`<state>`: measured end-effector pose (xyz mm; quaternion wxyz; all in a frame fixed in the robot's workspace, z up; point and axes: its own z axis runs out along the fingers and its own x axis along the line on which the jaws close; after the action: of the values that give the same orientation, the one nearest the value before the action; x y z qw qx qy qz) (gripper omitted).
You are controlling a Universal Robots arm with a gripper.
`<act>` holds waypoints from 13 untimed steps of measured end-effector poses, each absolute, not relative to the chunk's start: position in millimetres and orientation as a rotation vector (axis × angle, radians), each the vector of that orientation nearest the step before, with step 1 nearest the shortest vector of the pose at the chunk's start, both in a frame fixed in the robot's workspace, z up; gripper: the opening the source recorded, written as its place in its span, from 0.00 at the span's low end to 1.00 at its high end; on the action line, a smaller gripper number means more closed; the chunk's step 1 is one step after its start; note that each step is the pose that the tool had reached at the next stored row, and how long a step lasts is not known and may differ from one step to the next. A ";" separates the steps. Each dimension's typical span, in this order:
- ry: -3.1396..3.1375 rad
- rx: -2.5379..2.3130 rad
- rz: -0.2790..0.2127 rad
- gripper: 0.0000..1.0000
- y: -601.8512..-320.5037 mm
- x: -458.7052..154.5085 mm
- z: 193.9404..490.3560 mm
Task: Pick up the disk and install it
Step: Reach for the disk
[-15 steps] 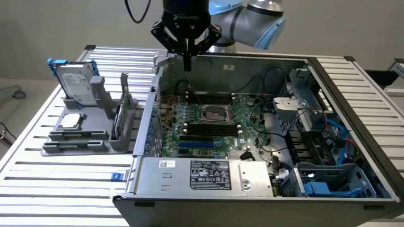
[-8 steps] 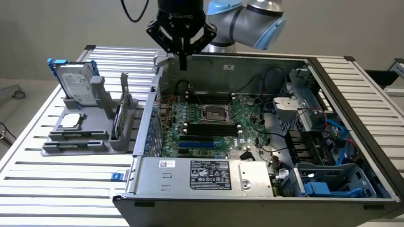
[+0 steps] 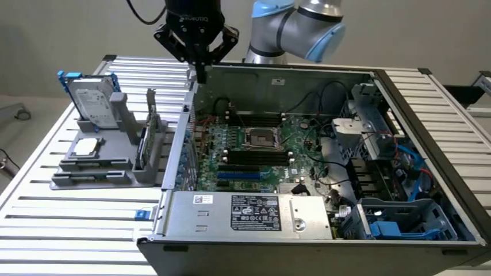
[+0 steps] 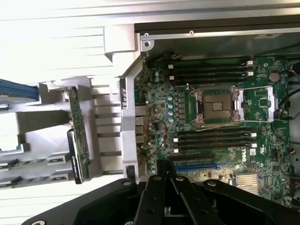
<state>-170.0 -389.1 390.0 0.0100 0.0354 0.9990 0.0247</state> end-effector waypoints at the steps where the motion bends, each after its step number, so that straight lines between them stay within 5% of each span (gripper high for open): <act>1: 3.119 0.111 0.077 0.11 -388.2 -174.4 389.6; 13: 3.120 0.111 0.080 0.11 -374.6 -228.6 385.4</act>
<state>-228.6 -374.6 385.4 0.0092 0.0354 0.9990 0.0255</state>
